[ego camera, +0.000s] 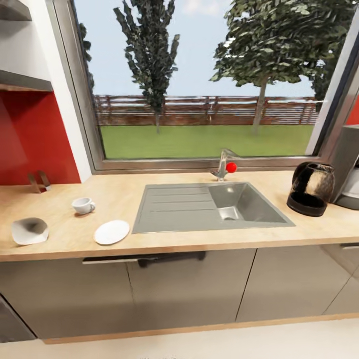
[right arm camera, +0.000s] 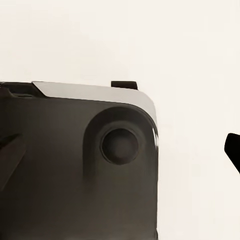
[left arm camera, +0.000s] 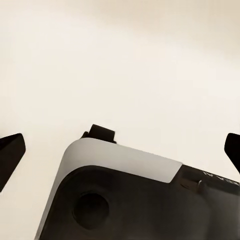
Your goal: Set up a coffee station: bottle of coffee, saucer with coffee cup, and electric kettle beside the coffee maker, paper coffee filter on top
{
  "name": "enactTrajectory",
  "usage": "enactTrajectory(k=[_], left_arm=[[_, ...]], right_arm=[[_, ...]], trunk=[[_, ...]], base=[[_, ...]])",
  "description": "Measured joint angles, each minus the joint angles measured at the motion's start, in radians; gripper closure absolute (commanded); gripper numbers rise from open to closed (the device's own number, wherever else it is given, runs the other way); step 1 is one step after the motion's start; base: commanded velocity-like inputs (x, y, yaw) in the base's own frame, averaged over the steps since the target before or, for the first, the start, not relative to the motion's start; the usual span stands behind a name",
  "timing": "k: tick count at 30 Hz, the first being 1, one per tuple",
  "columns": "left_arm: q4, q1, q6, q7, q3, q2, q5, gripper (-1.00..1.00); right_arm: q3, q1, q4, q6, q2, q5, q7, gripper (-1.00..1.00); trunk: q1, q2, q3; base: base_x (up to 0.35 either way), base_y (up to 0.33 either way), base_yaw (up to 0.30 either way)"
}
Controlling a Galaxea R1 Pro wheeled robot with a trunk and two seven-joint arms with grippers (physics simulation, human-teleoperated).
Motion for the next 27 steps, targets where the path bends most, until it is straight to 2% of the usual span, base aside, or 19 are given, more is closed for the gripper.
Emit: enactTrajectory(k=[7, 13, 19, 20, 24, 27], left_arm=[[0.000, 0.000, 0.000, 0.000, 0.000, 0.000, 0.000, -1.00], [0.001, 0.000, -0.001, 0.000, 0.000, -0.003, 0.000, -1.00], [0.001, 0.000, -0.003, 0.000, -0.003, -0.004, -0.003, -1.00], [0.002, 0.000, -0.003, 0.000, -0.004, -0.005, -0.005, -1.00], [0.024, 0.000, -0.025, 0.003, -0.003, 0.018, 0.018, -1.00], [0.010, 0.000, -0.015, -0.003, -0.003, 0.005, 0.002, -1.00]], right_arm=[[0.000, 0.000, 0.000, 0.001, -0.001, 0.000, 0.002, -1.00], [-0.007, 0.000, 0.000, 0.004, -0.007, -0.004, 0.014, -1.00], [-0.024, 0.000, 0.005, -0.001, -0.038, -0.003, 0.017, -1.00], [-0.025, 0.000, 0.009, -0.002, -0.041, -0.003, 0.017, -1.00], [-0.004, -0.022, 0.031, 0.021, -0.019, -0.023, -0.005, -1.00], [-0.009, -0.038, 0.015, 0.029, -0.035, -0.015, -0.018, -1.00]], trunk=[[0.000, 0.000, 0.000], [0.000, 0.000, 0.000], [0.000, 0.000, 0.000], [0.000, 0.000, 0.000], [0.000, 0.000, 0.000], [0.000, 0.000, 0.000]], base=[[-0.030, 0.342, 0.270], [-0.003, 0.342, 0.055], [0.000, 0.343, 0.005], [0.000, 0.000, 0.000], [0.000, 0.000, 0.000], [0.000, 0.000, 0.000]])
